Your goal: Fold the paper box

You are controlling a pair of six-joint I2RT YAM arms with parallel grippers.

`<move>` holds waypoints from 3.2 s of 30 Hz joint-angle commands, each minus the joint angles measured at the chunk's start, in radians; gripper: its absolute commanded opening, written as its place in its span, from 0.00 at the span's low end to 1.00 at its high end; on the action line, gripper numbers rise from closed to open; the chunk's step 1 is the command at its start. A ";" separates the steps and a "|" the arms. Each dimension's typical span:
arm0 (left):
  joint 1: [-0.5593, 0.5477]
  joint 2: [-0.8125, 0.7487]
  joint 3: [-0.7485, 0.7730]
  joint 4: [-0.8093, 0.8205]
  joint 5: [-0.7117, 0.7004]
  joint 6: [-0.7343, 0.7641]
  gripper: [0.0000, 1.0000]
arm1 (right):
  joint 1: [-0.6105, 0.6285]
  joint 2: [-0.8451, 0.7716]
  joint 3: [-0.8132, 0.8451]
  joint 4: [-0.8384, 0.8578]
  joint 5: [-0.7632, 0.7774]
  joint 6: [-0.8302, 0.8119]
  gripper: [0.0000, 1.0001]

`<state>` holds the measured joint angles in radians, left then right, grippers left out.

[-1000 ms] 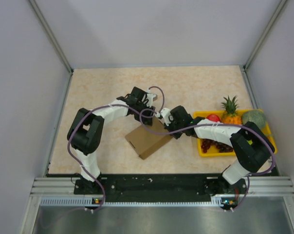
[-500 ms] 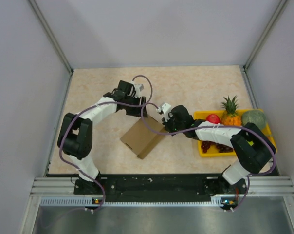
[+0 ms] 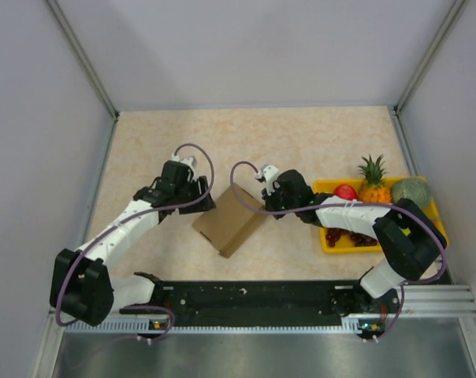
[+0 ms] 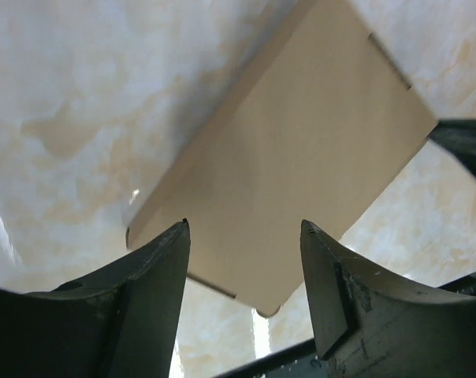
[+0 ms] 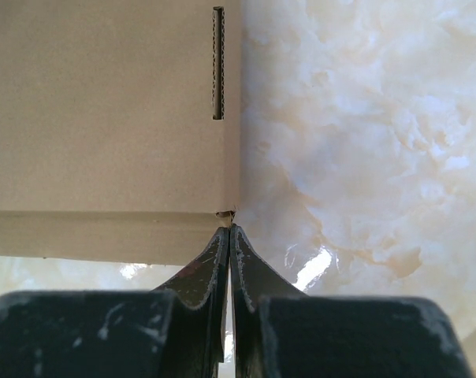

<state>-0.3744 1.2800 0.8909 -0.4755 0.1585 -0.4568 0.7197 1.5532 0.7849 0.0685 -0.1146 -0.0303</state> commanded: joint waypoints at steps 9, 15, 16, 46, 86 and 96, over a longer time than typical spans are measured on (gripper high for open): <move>-0.134 -0.463 -0.332 -0.008 -0.115 -0.334 0.53 | 0.012 0.004 -0.003 0.033 -0.008 0.078 0.00; -0.346 -0.482 -0.394 -0.089 -0.135 -0.569 0.55 | 0.014 0.010 0.028 -0.010 -0.004 0.185 0.00; -0.386 -0.475 -0.395 -0.086 -0.149 -0.594 0.55 | 0.015 0.008 0.024 -0.015 0.012 0.200 0.00; -0.209 -0.188 -0.093 -0.184 -0.251 -0.247 0.60 | -0.005 0.056 0.128 -0.128 0.018 0.142 0.00; -0.011 0.298 -0.083 0.069 -0.013 -0.186 0.56 | -0.103 0.130 0.384 -0.414 0.032 0.244 0.45; -0.011 0.311 -0.047 0.034 -0.017 -0.203 0.55 | 0.269 -0.335 -0.177 -0.006 -0.039 0.058 0.44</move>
<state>-0.3809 1.5578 0.8532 -0.3912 0.2161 -0.6270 0.7914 1.3003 0.7353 -0.1413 -0.1474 0.1009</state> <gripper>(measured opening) 0.561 0.441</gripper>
